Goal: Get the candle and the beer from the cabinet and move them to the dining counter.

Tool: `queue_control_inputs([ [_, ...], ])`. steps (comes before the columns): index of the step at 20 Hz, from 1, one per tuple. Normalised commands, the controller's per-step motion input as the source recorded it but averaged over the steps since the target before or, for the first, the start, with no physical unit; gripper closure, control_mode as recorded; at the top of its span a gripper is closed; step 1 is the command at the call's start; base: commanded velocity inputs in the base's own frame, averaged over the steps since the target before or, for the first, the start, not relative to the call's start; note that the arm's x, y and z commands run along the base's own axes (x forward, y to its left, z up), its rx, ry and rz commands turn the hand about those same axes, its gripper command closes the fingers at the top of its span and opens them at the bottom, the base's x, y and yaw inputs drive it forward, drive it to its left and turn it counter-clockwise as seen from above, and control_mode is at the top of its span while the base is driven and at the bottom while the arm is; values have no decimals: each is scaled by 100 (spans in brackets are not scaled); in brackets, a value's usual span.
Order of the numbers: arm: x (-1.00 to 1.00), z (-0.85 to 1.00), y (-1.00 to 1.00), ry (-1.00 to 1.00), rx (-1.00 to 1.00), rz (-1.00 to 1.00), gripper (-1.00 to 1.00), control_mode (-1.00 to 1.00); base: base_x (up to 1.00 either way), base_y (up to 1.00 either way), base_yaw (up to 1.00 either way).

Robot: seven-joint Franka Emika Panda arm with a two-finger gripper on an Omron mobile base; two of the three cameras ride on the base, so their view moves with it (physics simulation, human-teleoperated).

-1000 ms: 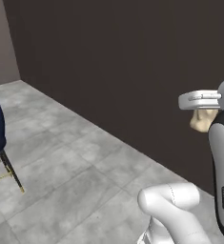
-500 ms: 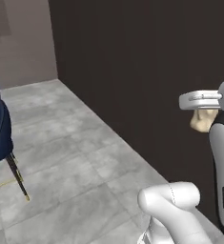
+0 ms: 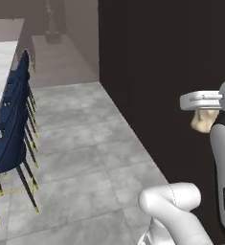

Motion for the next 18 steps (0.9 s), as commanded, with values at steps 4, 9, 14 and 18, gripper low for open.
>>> queue_control_inputs([
  [4,0,0,0,0,0,0,100,100,100,-54,48],
  [9,0,0,0,0,0,0,100,100,100,-54,43],
  [14,0,0,0,0,0,0,100,100,100,-56,49],
  [18,0,0,0,0,0,0,100,100,100,-51,50],
])
